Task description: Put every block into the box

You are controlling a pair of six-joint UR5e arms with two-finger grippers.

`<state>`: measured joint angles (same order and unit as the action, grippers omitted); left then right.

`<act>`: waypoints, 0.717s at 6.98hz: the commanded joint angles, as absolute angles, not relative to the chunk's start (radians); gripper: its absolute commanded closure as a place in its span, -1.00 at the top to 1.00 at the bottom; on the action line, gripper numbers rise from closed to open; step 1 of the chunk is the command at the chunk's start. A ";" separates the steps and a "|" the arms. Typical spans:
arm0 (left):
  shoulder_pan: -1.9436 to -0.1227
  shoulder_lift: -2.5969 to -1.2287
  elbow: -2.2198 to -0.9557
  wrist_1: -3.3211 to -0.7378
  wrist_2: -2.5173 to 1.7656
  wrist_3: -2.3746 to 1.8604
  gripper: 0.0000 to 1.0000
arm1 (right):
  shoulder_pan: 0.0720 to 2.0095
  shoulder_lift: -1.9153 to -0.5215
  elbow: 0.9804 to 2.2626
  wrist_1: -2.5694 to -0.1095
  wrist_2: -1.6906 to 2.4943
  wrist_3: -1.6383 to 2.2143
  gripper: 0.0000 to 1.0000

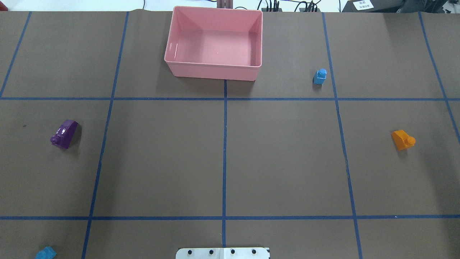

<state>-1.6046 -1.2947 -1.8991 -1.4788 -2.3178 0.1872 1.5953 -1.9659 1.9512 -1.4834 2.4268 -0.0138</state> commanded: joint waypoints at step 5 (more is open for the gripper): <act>-1.603 -1.313 -1.983 -1.488 -2.319 0.187 1.00 | 1.589 -1.922 1.956 -1.480 2.424 -0.006 1.00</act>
<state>-1.6041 -1.3036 -1.9535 -1.4869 -2.3197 0.1884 1.5937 -1.9518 1.9536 -1.4816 2.4249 -0.0108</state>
